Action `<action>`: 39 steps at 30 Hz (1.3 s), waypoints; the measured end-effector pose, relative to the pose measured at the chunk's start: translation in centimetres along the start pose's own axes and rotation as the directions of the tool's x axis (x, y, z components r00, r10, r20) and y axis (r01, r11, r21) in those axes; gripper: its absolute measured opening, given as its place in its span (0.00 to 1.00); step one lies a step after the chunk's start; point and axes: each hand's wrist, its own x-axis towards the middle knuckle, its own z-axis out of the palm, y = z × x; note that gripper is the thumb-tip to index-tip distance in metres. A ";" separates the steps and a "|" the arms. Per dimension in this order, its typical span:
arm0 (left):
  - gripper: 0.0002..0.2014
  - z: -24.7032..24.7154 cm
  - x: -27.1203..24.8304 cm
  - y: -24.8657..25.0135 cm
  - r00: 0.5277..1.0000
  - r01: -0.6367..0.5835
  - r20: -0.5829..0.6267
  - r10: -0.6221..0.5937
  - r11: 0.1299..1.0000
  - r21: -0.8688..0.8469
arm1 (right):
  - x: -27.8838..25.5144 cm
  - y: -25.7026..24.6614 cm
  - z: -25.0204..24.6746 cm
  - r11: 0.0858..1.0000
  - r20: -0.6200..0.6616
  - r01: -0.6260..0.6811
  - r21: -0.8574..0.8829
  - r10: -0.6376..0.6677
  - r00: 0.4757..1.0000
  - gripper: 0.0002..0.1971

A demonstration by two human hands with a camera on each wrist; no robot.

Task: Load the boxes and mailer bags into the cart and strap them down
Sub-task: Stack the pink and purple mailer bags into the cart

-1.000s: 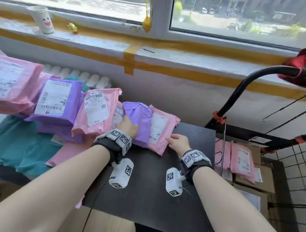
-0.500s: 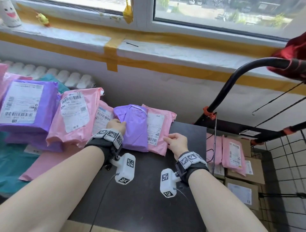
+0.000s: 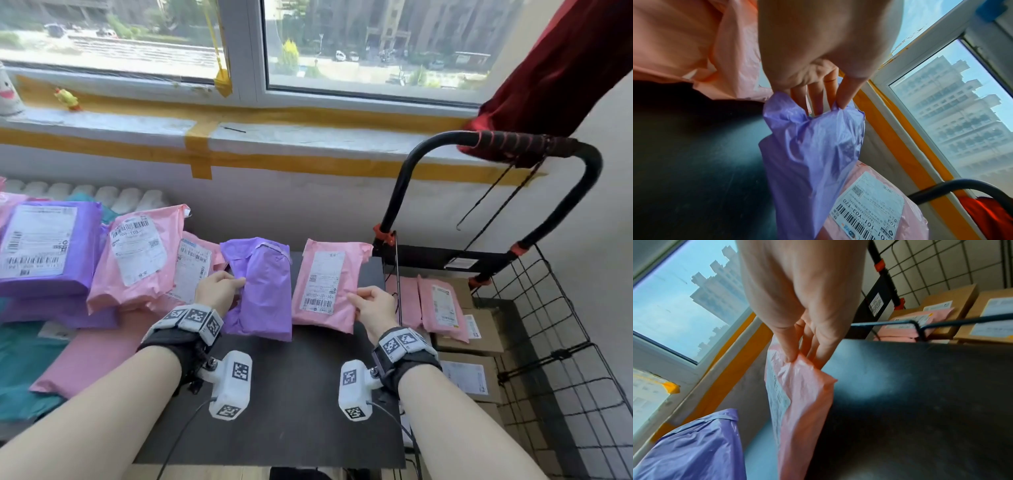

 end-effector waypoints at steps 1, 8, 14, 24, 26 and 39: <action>0.15 -0.1 -0.9 -0.1 1.000 -0.014 0.016 0.014 1.000 0.003 | -1.0 -0.1 -0.8 1.000 -0.016 0.015 -0.009 -0.015 1.000 0.08; 0.13 -1.1 -7.8 -2.2 0.987 -0.086 0.132 0.090 0.996 -0.032 | -9.6 1.1 -6.9 0.997 -0.133 0.075 -0.008 -0.076 0.988 0.04; 0.12 -0.8 -12.6 -4.4 0.977 -0.111 0.182 0.111 0.994 -0.012 | -15.0 5.0 -12.5 0.994 -0.168 -0.023 0.109 0.041 0.985 0.04; 0.10 6.7 -19.8 -4.8 0.938 -0.212 0.292 0.187 0.976 0.056 | -20.1 7.3 -24.8 0.978 -0.293 -0.027 0.205 0.088 0.952 0.12; 0.09 9.3 -21.4 -4.2 0.925 -0.231 0.324 0.200 0.971 0.058 | -19.7 7.6 -27.6 0.973 -0.288 -0.027 0.230 0.094 0.953 0.19; 0.11 29.3 -28.5 -4.8 0.966 -0.226 0.190 0.176 0.933 0.282 | -8.0 9.7 -43.8 0.987 -0.159 -0.128 0.094 0.142 0.977 0.11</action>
